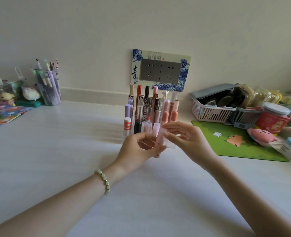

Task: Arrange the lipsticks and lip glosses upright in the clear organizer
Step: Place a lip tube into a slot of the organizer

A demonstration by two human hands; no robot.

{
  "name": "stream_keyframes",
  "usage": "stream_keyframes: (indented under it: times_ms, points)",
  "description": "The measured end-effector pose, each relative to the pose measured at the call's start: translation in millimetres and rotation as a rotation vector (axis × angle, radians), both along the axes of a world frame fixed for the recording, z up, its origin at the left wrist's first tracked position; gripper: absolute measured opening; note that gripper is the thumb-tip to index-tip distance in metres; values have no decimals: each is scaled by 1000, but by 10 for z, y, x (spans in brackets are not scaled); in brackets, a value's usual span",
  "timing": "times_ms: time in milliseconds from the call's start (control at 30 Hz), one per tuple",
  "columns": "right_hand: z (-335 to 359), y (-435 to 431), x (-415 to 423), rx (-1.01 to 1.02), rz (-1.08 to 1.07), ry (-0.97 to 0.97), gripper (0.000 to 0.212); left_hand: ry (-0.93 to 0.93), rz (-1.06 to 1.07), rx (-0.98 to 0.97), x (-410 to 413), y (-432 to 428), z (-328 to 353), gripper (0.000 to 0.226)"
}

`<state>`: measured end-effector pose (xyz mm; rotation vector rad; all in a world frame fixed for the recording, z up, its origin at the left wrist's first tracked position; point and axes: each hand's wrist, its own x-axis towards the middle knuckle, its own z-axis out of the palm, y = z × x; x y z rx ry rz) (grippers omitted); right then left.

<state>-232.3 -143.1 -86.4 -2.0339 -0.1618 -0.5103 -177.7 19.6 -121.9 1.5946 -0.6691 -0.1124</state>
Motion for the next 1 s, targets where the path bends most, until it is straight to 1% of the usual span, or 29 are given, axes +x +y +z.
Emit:
stream_keyframes:
  times_ms: [133,267,333,367,433,533,567,633,767,1000]
  points:
    - [35,35,52,-4,-5,-11,15,-66,52,-1,20,22,-12,20]
    - [110,49,85,-48,-3,-23,13,-61,51,-17,26,8,-33,23]
    - [175,1,120,-51,-60,-65,14,-89,46,32,59,13,-73,31]
    - [208,-40,143,-48,-108,-90,14,-134,39,97,77,21,-108,35]
    - [259,-124,201,-74,-194,-126,15,-258,5,292,104,48,-174,44]
    - [258,-168,283,-131,-260,-152,14,-404,-122,604,103,68,-212,56]
    - [237,-161,302,-132,-278,-159,12,-454,-157,683,102,64,-210,57]
    - [179,-140,333,-124,-306,-162,8,-498,-184,758,91,53,-200,55]
    - [67,-99,360,-79,-321,-142,4,-480,-172,751,88,56,-213,53]
    - [-46,-82,382,-93,-323,-91,5,-495,-173,749,82,51,-201,53]
